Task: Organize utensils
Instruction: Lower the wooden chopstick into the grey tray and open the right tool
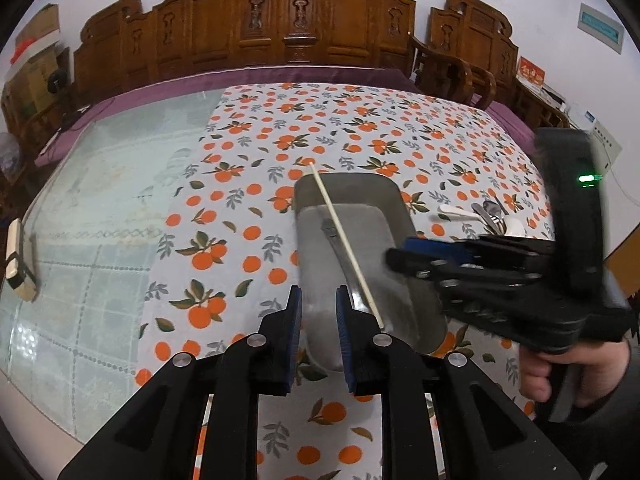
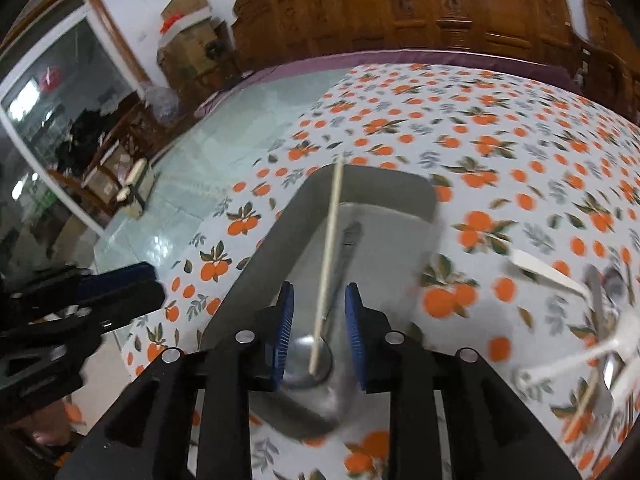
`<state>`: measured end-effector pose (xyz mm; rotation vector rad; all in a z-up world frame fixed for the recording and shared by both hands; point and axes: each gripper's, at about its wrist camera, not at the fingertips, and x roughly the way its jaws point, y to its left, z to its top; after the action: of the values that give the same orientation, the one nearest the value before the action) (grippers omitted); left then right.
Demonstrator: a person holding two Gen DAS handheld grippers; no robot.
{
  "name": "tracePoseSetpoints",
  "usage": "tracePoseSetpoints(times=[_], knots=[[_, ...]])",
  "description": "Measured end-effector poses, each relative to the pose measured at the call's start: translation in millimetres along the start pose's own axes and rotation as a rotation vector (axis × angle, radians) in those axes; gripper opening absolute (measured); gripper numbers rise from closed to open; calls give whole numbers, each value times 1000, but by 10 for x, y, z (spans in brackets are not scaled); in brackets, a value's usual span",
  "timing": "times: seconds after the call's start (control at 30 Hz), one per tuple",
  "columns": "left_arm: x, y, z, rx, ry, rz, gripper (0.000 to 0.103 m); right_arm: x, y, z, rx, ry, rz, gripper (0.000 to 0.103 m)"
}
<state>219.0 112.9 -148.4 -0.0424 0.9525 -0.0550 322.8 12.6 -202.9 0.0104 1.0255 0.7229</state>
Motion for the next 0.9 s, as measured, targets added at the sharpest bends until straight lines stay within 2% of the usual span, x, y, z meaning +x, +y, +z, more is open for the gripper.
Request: tracePoseSetpoints(times=[0.2, 0.27, 0.4, 0.73, 0.83, 0.9], knots=[[-27, 145, -30, -19, 2, 16, 16, 444, 26, 62, -28, 89, -88, 28], [-26, 164, -38, -21, 3, 18, 16, 485, 37, 78, -44, 102, -112, 16], [-15, 179, -64, -23, 6, 16, 16, 433, 12, 68, -43, 113, -106, 6], [10, 54, -82, -2, 14, 0, 16, 133, 114, -78, -57, 98, -106, 7], [15, 15, -65, 2, 13, -2, 16, 6, 114, -83, -51, 72, -97, 16], [16, -24, -37, 8, 10, -4, 16, -126, 78, -94, -41, 46, -88, 16]])
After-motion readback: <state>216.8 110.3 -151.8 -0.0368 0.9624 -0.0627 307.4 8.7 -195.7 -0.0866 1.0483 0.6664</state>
